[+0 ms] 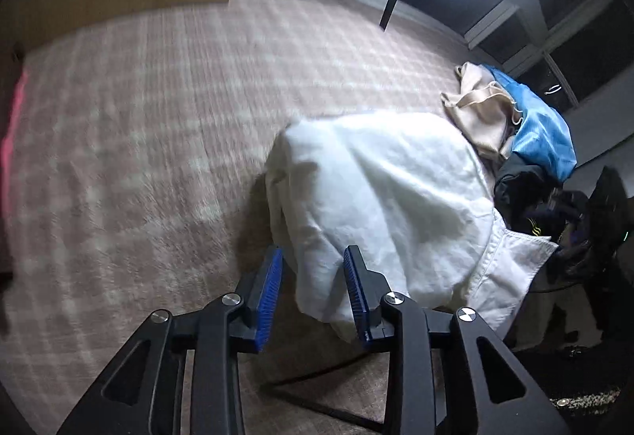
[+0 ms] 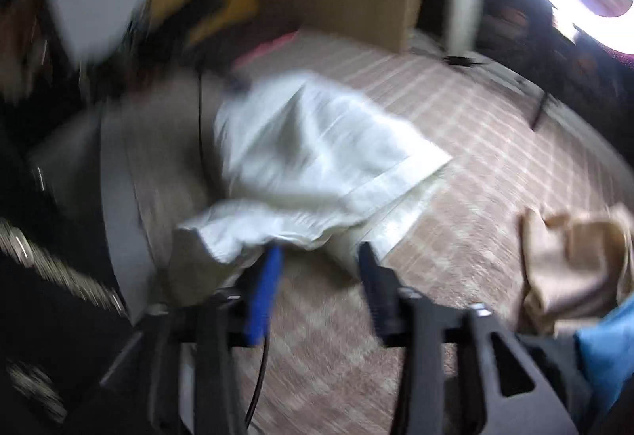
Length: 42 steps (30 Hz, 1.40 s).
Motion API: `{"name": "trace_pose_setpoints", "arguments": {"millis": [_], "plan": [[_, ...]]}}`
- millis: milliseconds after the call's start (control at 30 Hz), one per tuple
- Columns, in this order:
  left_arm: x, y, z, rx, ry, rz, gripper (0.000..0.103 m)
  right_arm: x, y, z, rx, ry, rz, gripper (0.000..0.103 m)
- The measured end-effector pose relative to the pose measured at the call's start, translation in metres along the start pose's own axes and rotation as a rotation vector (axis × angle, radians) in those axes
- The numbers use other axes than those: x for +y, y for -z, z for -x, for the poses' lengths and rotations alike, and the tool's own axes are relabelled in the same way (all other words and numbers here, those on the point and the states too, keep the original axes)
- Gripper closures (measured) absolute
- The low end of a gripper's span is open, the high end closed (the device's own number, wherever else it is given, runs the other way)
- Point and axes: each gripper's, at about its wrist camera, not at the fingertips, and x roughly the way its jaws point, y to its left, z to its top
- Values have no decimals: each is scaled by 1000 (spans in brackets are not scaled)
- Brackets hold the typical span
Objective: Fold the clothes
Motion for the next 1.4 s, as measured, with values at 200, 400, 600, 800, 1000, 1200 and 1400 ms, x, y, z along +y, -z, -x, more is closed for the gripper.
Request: {"name": "trace_pose_setpoints", "arguments": {"millis": [200, 400, 600, 800, 1000, 1200, 1400], "plan": [[3, 7, -1, 1, 77, 33, 65, -77, -11, -25, -80, -153, -391, 48], [1, 5, -9, 21, 89, 41, 89, -97, -17, -80, 50, -218, -519, 57], [-13, 13, 10, -2, 143, 72, 101, -71, -47, -78, 121, -155, -353, 97], [-18, 41, -7, 19, 149, 85, 100, -75, -62, -62, 194, -77, -278, 97], [-6, 41, 9, 18, 48, 87, 84, -74, -52, -77, 266, 10, -294, 89], [-37, 5, 47, -118, -3, -66, 83, -61, -92, -44, 46, 86, -233, 89], [-55, -41, -12, -104, 20, -143, 83, -39, -113, -121, 51, 50, -178, 89]]}}
